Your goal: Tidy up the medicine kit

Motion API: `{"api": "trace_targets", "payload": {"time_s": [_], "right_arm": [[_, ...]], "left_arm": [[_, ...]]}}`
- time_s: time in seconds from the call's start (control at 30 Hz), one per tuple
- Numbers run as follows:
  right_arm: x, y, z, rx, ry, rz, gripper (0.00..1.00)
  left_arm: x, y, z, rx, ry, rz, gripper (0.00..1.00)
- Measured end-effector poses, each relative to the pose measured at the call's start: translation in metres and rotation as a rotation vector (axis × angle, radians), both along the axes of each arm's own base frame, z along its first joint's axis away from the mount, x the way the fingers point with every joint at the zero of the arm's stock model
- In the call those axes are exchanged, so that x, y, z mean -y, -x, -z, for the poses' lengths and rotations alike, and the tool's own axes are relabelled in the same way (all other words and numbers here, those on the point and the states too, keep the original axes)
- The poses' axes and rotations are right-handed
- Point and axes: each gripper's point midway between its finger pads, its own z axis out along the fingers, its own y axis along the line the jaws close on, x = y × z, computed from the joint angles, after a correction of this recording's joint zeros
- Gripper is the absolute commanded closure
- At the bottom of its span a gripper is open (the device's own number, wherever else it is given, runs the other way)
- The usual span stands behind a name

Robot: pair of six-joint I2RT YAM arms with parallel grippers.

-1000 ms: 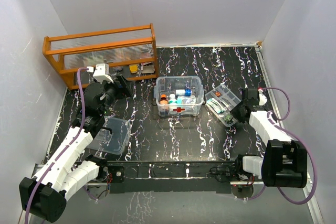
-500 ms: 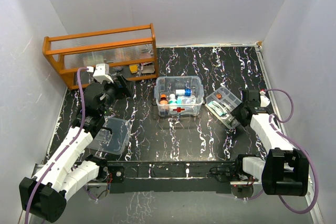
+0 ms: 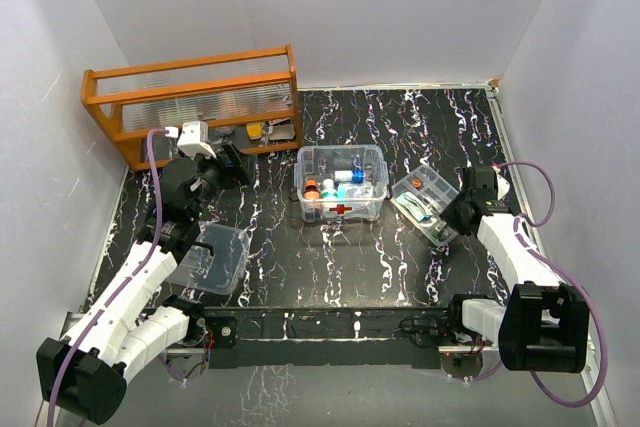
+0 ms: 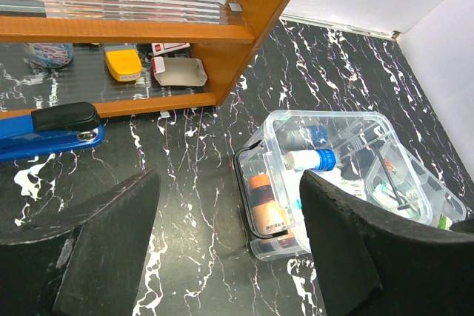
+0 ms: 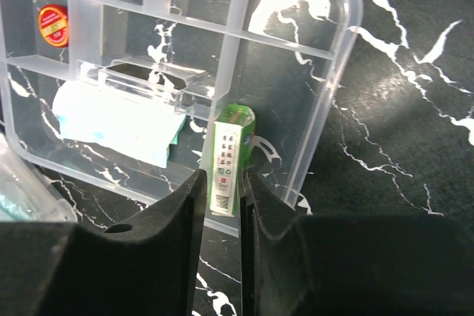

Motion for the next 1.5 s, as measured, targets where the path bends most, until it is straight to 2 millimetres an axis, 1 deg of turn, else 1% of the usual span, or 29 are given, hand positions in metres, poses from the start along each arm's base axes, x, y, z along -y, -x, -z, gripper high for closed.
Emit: {"api": "trace_targets", "payload": {"time_s": [0.2, 0.3, 0.5, 0.63, 0.93, 1.13, 1.23, 1.27, 1.37, 1.43, 1.5], "right_arm": [[-0.008, -0.005, 0.002, 0.008, -0.032, -0.047, 0.85], [-0.010, -0.007, 0.003, 0.006, -0.041, -0.057, 0.85], [-0.009, -0.008, 0.005, 0.005, -0.038, -0.051, 0.72], [-0.003, -0.005, 0.007, -0.011, -0.010, -0.032, 0.66], [0.005, 0.006, 0.011, -0.056, 0.030, -0.004, 0.66], [0.010, 0.006, 0.010, -0.054, 0.055, 0.005, 0.66], [0.012, 0.006, 0.009, -0.055, 0.073, -0.013, 0.65], [0.012, 0.004, 0.007, -0.052, 0.076, -0.026, 0.63], [0.009, -0.006, 0.000, -0.041, 0.079, -0.072, 0.50], [0.007, -0.017, -0.006, -0.027, 0.080, -0.111, 0.47], [0.004, -0.030, -0.011, -0.007, 0.078, -0.167, 0.45]], "left_arm": [[0.000, 0.000, 0.000, 0.000, 0.000, 0.000, 0.25], [0.000, 0.000, 0.000, 0.000, 0.000, 0.000, 0.25], [0.000, 0.000, 0.000, 0.000, 0.000, 0.000, 0.25], [0.000, 0.000, 0.000, 0.000, 0.000, 0.000, 0.25], [0.000, 0.000, 0.000, -0.001, 0.000, 0.000, 0.25], [0.000, 0.000, 0.000, -0.001, 0.000, 0.000, 0.25], [0.000, 0.000, 0.000, -0.001, 0.000, 0.000, 0.25], [0.000, 0.000, 0.000, -0.001, 0.000, 0.000, 0.25], [0.000, 0.000, 0.000, -0.002, 0.000, 0.000, 0.25], [0.000, 0.000, 0.001, -0.003, 0.000, 0.001, 0.25], [0.000, 0.000, 0.001, -0.004, -0.001, 0.001, 0.25]]}}
